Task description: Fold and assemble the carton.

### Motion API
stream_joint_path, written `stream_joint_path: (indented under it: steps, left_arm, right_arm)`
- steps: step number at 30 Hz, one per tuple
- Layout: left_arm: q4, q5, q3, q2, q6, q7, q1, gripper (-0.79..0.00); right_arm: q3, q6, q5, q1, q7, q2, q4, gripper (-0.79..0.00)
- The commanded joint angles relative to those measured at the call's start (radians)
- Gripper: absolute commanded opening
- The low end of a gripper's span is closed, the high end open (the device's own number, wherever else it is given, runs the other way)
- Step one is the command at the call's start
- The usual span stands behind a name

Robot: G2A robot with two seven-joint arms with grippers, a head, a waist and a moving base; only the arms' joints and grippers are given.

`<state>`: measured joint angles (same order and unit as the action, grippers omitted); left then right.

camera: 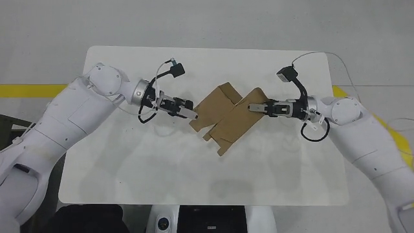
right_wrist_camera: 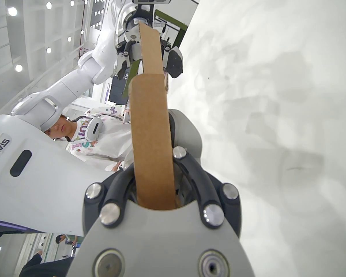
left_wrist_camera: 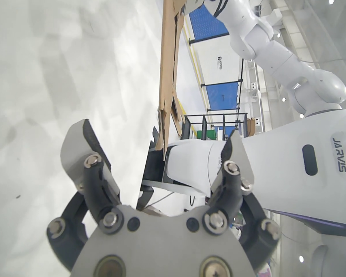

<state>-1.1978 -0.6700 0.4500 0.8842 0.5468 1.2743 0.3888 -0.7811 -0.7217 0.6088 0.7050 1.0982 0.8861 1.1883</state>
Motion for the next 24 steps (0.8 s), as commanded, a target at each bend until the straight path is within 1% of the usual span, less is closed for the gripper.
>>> stream_joint_path:
  steps: [1, 6, 12, 16, 24]
  left_arm:
    - [0.011, 0.006, 0.014, -0.002, 0.033, -0.034, 0.011, 0.000]
    - [0.032, -0.010, 0.042, 0.003, 0.081, -0.086, 0.046, 0.000]
    - [0.019, -0.003, 0.075, 0.012, 0.094, -0.172, 0.083, 0.000]
    - [0.006, 0.004, 0.098, 0.013, 0.077, -0.185, 0.100, 0.000]
    - [-0.020, -0.014, 0.146, 0.013, 0.030, -0.153, 0.121, 0.000]
  right_arm:
    - [-0.001, -0.012, -0.001, -0.007, -0.022, 0.008, -0.014, -0.785]
    - [0.000, -0.001, -0.043, -0.022, -0.111, 0.028, -0.017, -0.785]
    - [0.003, 0.024, -0.095, -0.022, -0.196, 0.048, -0.001, -0.785]
    - [0.000, 0.039, -0.125, -0.015, -0.244, 0.058, -0.010, -0.785]
    - [-0.018, 0.057, -0.170, 0.001, -0.294, 0.069, -0.029, -0.785]
